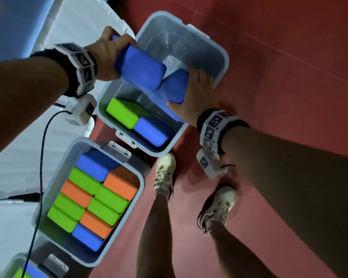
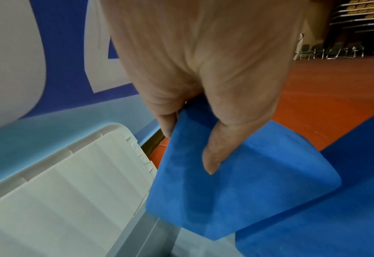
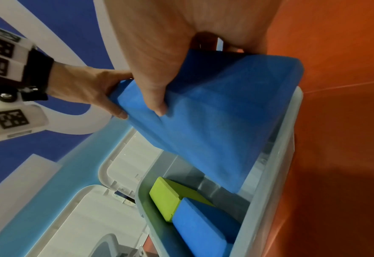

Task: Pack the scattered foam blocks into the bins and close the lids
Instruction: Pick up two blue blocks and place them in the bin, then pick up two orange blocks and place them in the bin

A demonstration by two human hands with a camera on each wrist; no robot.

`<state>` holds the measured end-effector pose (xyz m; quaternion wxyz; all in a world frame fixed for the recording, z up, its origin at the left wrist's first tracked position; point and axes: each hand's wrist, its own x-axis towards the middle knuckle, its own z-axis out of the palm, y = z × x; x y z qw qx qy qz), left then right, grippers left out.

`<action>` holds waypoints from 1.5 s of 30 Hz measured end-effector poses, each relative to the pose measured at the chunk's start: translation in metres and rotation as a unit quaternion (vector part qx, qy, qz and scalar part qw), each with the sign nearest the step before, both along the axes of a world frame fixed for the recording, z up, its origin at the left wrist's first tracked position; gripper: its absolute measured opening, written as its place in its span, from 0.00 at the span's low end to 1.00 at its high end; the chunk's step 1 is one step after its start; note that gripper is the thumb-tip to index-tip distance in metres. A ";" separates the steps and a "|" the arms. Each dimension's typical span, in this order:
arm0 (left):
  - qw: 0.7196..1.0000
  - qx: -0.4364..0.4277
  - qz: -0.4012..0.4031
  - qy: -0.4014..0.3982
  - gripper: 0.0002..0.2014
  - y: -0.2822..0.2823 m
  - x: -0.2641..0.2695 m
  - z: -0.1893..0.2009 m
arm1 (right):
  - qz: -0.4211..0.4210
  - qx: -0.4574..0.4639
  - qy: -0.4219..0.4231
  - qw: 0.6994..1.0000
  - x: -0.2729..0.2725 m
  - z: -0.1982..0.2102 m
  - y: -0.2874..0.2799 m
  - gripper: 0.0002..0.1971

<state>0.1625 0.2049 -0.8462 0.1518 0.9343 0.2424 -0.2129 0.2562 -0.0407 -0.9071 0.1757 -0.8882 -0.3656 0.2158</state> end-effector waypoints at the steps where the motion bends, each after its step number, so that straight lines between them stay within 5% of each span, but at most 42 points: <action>1: 1.000 -0.009 -0.006 0.015 0.38 0.008 0.002 -0.010 | -0.017 -0.011 0.014 1.000 -0.006 -0.006 0.006 0.46; 5: 0.996 -0.046 -0.057 0.051 0.40 0.039 0.001 -0.061 | -0.049 -0.075 0.032 0.995 -0.033 -0.027 0.032 0.49; 10: 0.990 -0.070 -0.091 0.083 0.39 0.047 -0.028 -0.114 | 0.011 -0.164 0.004 0.986 -0.063 -0.060 0.053 0.48; 17: 0.983 0.004 -0.130 0.127 0.42 0.063 -0.072 -0.181 | 0.045 -0.265 0.048 0.962 -0.077 -0.107 0.092 0.53; 22: 0.975 0.055 -0.097 0.192 0.41 0.063 -0.078 -0.216 | 0.050 -0.297 0.098 0.949 -0.086 -0.141 0.112 0.49; 27: 0.980 -0.012 -0.026 0.198 0.32 0.044 -0.068 -0.248 | 0.052 -0.307 0.116 0.943 -0.103 -0.169 0.110 0.48; 34: 0.987 0.026 -0.088 0.134 0.21 0.040 -0.071 -0.269 | 0.083 -0.301 0.142 0.939 -0.091 -0.206 0.103 0.47; 39: 0.984 0.057 -0.081 0.146 0.22 0.036 -0.066 -0.284 | 0.082 -0.307 0.169 0.933 -0.087 -0.231 0.099 0.47; 45: 0.973 0.095 -0.096 0.187 0.28 0.042 -0.049 -0.279 | 0.069 -0.308 0.191 0.930 -0.079 -0.215 0.100 0.47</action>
